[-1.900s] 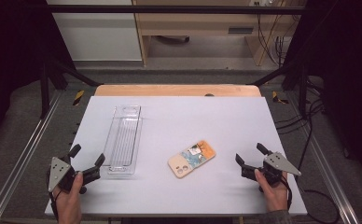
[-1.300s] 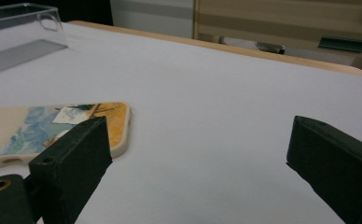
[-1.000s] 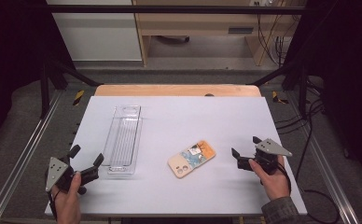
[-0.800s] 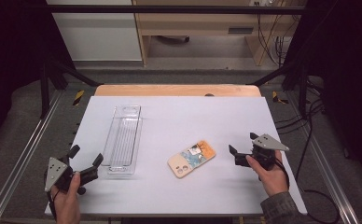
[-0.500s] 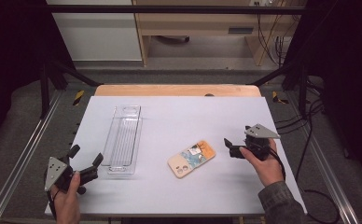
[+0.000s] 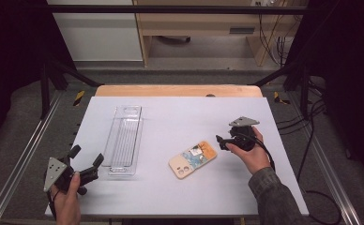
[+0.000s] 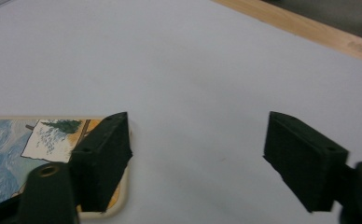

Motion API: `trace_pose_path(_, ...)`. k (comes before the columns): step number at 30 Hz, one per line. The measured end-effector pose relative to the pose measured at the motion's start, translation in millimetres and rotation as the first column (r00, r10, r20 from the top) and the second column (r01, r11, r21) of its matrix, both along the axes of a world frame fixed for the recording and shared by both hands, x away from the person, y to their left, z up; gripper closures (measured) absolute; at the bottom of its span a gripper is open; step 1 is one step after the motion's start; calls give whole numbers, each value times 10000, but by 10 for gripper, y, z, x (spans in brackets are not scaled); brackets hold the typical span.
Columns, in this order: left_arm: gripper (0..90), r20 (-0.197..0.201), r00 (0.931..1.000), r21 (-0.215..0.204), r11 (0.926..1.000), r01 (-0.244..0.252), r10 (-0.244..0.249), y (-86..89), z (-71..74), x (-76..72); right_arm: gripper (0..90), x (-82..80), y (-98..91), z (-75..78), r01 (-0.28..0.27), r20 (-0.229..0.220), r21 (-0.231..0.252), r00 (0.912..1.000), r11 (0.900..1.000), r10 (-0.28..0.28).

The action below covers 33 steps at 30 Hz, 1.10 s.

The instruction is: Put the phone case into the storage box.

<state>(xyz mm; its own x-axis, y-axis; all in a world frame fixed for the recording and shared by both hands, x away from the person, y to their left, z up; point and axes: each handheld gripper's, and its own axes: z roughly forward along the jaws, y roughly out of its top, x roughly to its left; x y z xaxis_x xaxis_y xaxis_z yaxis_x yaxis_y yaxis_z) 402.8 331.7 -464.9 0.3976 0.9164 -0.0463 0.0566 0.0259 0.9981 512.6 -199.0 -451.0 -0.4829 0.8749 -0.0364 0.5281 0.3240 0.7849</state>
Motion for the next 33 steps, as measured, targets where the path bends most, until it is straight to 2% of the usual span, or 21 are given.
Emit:
trace_pose_path(6,30,31,10000,-54,10000,-21,21,17,14,-3,390,87,39,-67,-32,-528,-179,9986,9998,22)
trace_pose_path(8,30,32,10000,-130,9999,-13,14,18,23,-11,473,114,51,-98,11,-674,-278,9977,9996,-30)
trace_pose_path(9,30,21,10000,-122,9999,-2,2,19,28,-13,473,114,51,-98,11,-674,-278,9977,9996,-30)
trace_pose_path(10,31,5,10000,-112,9999,5,-5,17,28,-13,502,122,56,-105,25,-711,-327,9975,9995,-48)
trace_pose_path(11,31,-14,10000,-104,9999,4,-4,17,26,-12,568,139,67,-120,-12,-763,-313,9971,9995,-11)
trace_pose_path(12,31,-34,10000,-91,10000,3,-4,19,25,-11,568,139,67,-120,-12,-763,-313,9971,9995,-11)
trace_pose_path(13,31,-34,10000,-91,10000,-12,11,19,25,-11,642,152,81,-132,-85,-826,-322,9966,9994,58)
trace_pose_path(14,31,-15,10000,-100,9999,-20,20,19,27,-12,642,152,81,-132,-85,-826,-322,9966,9994,58)
trace_pose_path(16,32,8,10000,-93,9999,-73,73,30,34,-19,753,157,113,-155,-321,-895,-305,9956,9990,293)
trace_pose_path(19,32,4,9999,-122,9999,-123,123,45,36,-23,828,158,148,-184,-587,-969,-323,9938,9978,553)
trace_pose_path(25,33,12,9999,-127,9998,-121,121,47,37,-20,900,174,224,-249,-916,-1231,-187,9884,9956,886)
trace_pose_path(33,33,14,9999,-133,9998,-138,139,57,41,-19,900,202,309,-359,-1079,-1623,-17,9810,9942,1062)
